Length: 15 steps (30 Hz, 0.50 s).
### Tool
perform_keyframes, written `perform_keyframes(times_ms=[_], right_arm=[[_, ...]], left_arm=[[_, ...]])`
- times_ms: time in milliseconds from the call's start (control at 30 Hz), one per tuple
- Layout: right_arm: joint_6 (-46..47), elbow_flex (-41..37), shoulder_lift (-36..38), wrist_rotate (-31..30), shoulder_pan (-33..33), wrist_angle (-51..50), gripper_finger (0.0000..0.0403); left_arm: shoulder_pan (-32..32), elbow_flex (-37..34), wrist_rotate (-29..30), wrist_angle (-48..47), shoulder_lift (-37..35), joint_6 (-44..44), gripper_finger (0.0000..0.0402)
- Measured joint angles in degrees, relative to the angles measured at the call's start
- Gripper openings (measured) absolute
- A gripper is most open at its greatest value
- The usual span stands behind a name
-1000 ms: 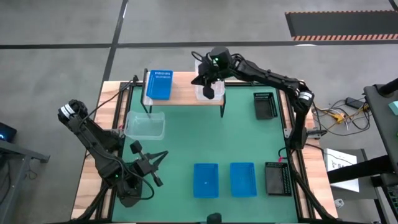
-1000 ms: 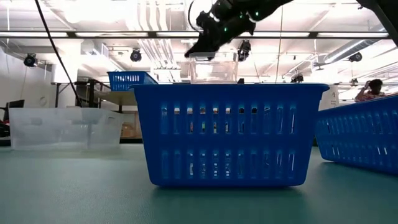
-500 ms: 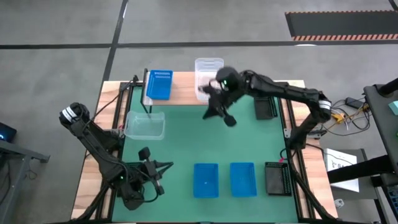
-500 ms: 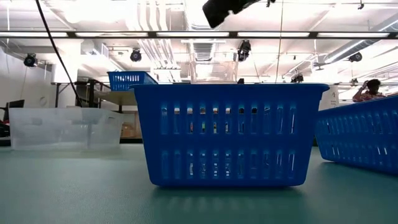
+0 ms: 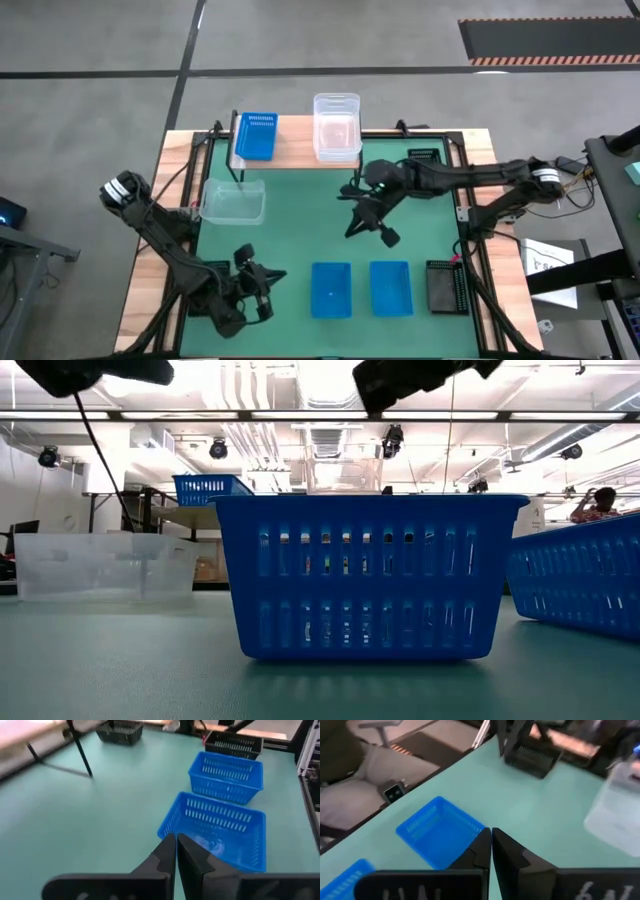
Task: Stack baskets on shelf by color
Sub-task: Put the bottom left black bin on the shelf
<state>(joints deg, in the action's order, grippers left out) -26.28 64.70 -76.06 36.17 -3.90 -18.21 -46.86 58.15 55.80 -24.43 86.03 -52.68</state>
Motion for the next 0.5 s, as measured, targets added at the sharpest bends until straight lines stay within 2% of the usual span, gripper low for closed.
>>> perform_keyframes(times_ms=[67,133,200,400,500], right_arm=[[1.2,-3.4,2.2,-2.3,0.7,5.0,0.0009],[2.5,-6.8,4.0,-3.6,1.1,10.9,0.0009],[3.2,-9.8,5.8,-3.8,1.1,15.0,0.0009],[3.9,-15.1,10.1,-3.8,1.1,23.7,0.0009],[3.8,-16.4,10.8,-3.9,1.2,24.5,0.0009]], left_arm=[[1.0,0.0,-4.0,-0.1,-0.6,-1.8,0.0],[2.2,0.0,-10.8,-0.2,-1.1,-5.5,0.0],[3.5,0.3,-21.2,-2.2,-1.9,-12.3,0.0],[4.6,1.6,-54.4,-14.8,-2.6,-41.9,0.0],[3.9,1.6,-65.1,-16.4,-2.6,-48.8,0.0]])
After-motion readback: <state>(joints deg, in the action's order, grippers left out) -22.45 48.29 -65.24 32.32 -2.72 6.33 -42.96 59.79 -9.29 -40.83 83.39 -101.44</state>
